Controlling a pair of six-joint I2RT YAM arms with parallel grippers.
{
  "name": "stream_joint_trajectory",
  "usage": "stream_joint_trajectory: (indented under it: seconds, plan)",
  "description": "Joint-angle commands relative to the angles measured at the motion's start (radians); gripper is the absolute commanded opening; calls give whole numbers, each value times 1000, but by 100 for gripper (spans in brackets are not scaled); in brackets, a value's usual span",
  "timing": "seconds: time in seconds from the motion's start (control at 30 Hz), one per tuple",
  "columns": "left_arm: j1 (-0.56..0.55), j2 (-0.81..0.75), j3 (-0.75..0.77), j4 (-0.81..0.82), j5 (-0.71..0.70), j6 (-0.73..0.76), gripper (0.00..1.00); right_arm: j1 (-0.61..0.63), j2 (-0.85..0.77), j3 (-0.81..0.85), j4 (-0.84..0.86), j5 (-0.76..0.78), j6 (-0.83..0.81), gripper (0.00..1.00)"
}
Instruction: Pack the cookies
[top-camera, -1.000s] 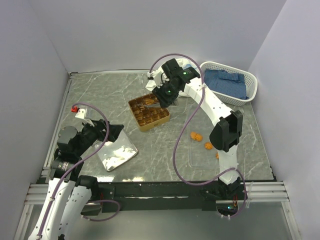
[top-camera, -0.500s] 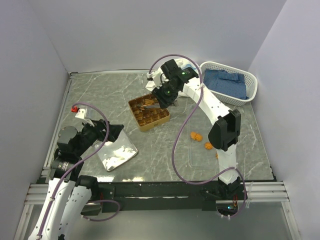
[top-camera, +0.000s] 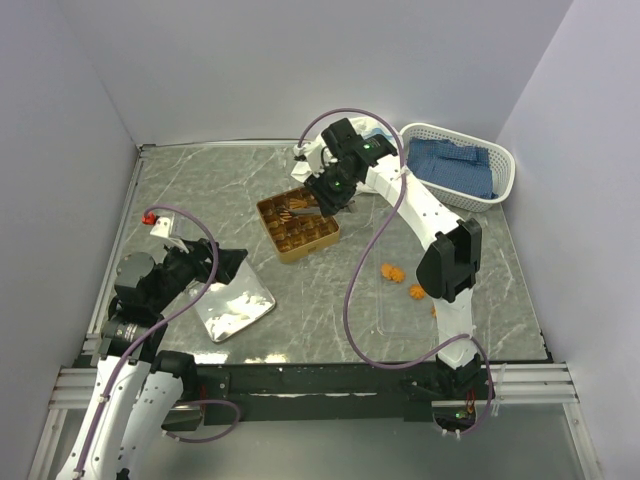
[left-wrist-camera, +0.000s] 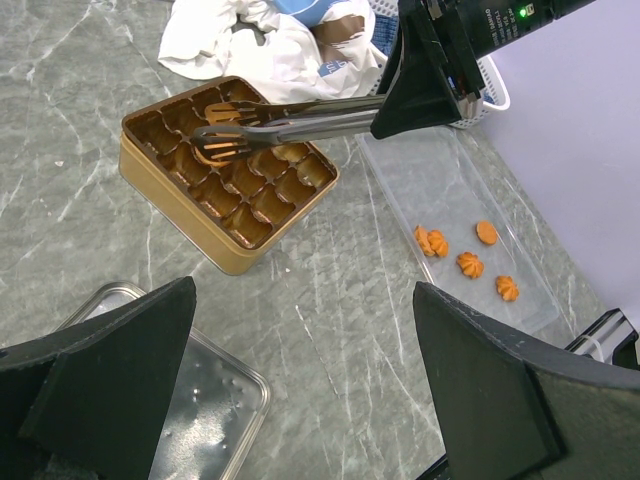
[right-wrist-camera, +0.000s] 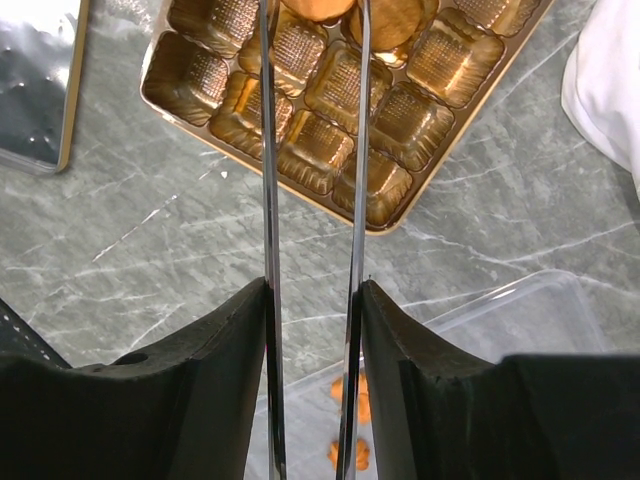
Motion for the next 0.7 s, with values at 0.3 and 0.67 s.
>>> stream_joint_trajectory:
  seconds: [0.3, 0.67]
  plan:
    - [11, -3, -1, 40, 7, 13, 97, 16, -14, 80, 8, 19, 2, 43]
    - [13, -2, -1, 40, 7, 13, 96, 21, 24, 90, 4, 29, -1, 37]
